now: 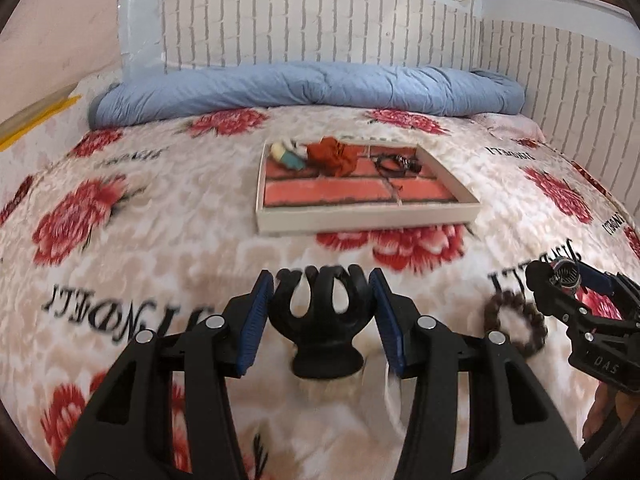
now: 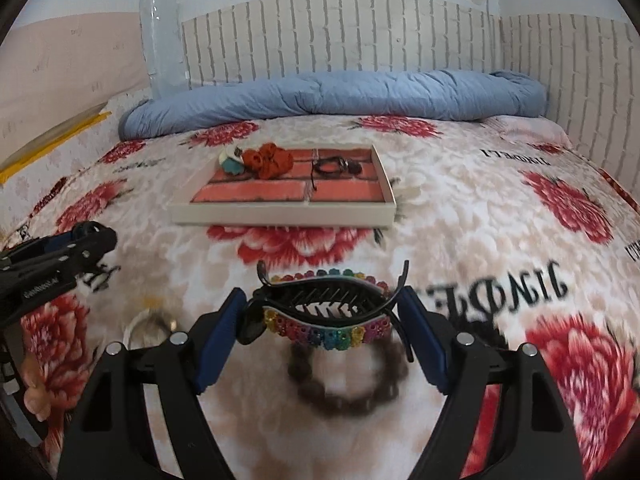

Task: Organize jewelry
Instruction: 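Carry the black claw clip and rainbow claw clip in both tools over the tray, then lower the black claw clip with the left tool while the right tool lowers the rainbow clip, then open both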

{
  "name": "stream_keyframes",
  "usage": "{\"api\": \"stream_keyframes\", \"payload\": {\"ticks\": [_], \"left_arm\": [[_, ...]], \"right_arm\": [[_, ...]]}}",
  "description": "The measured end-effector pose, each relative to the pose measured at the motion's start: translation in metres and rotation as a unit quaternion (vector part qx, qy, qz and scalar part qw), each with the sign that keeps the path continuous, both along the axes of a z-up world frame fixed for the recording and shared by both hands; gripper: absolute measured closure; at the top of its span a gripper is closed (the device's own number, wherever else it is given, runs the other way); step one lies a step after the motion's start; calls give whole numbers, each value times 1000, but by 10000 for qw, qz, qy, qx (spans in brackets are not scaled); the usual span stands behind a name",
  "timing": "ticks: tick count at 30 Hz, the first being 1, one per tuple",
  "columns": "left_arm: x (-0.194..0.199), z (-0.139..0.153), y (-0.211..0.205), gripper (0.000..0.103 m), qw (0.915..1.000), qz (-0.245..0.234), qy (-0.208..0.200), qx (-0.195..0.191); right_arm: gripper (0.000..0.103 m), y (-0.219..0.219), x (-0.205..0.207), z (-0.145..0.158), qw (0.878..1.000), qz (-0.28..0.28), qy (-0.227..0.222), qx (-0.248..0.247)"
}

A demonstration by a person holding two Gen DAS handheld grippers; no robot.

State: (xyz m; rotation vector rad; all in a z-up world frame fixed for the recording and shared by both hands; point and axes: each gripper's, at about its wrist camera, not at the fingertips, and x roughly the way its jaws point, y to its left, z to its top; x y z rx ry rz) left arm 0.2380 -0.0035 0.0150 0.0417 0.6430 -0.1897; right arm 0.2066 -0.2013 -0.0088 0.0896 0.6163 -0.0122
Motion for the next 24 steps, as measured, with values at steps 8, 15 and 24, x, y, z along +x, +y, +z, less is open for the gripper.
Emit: {"api": "stream_keyframes", "payload": {"ticks": [8, 15, 24], "left_arm": [[77, 17, -19, 55, 9999, 5, -106, 78], [159, 10, -32, 55, 10000, -13, 54, -73], [238, -14, -43, 55, 9996, 44, 263, 28]], "right_arm": [[27, -10, 72, 32, 9996, 161, -205, -99], [27, -19, 157, 35, 9992, 253, -150, -259], [27, -31, 236, 4, 9997, 117, 122, -165]]}}
